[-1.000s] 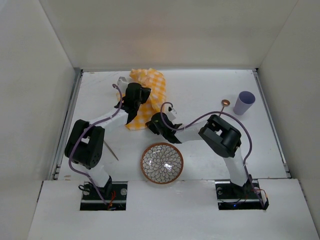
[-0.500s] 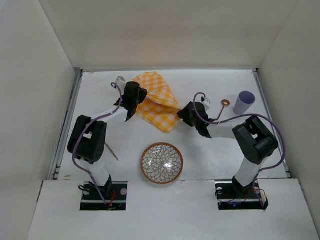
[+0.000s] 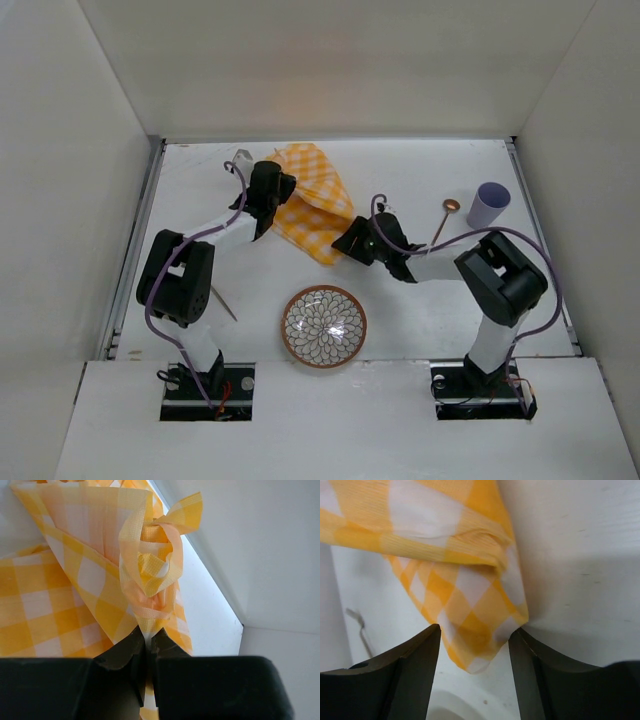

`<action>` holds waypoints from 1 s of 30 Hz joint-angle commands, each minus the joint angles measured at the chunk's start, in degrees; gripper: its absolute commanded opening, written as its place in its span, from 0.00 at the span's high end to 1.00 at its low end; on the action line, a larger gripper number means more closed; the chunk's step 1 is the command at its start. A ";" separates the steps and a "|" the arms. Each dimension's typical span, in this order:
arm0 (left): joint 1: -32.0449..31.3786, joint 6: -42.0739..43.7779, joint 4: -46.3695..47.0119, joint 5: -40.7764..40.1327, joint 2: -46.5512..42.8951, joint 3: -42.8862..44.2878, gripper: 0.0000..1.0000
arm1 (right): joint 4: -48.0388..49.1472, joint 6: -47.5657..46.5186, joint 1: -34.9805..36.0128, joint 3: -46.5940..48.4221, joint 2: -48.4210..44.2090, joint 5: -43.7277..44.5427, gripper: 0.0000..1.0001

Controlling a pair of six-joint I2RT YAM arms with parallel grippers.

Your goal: Set the dinner table for one person

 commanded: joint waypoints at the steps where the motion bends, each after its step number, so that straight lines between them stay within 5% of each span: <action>1: -0.15 1.46 1.88 -0.89 -2.18 1.86 0.97 | 5.27 4.43 1.32 -0.19 3.90 -6.06 0.42; 3: 0.11 1.55 1.88 -0.98 -2.36 1.59 0.97 | 7.83 6.99 1.58 -0.89 5.14 -6.86 0.49; 6: 0.64 1.81 1.80 -0.89 -2.80 1.50 0.97 | 9.60 8.41 1.49 -2.47 4.80 -5.38 0.82; 8: 1.26 2.25 1.88 -0.98 -3.41 1.24 0.97 | 8.29 6.66 0.45 -2.91 1.47 -3.71 0.94; 13: 4.50 2.86 1.09 -0.11 -4.47 5.18 0.98 | -10.05 -8.25 -4.30 6.11 -8.91 7.17 1.00; 21: 9.51 5.23 -7.25 2.62 -1.39 28.63 0.98 | -30.91 -40.77 -9.58 44.42 -6.64 30.98 1.00; 25: 9.96 10.76 -6.30 1.57 -5.16 30.78 0.98 | -26.11 -58.18 -7.83 52.29 -6.64 40.93 1.00; 30: 9.61 13.94 6.86 -1.24 -14.82 6.85 0.97 | -2.15 -75.51 -2.38 31.60 -10.49 47.71 0.99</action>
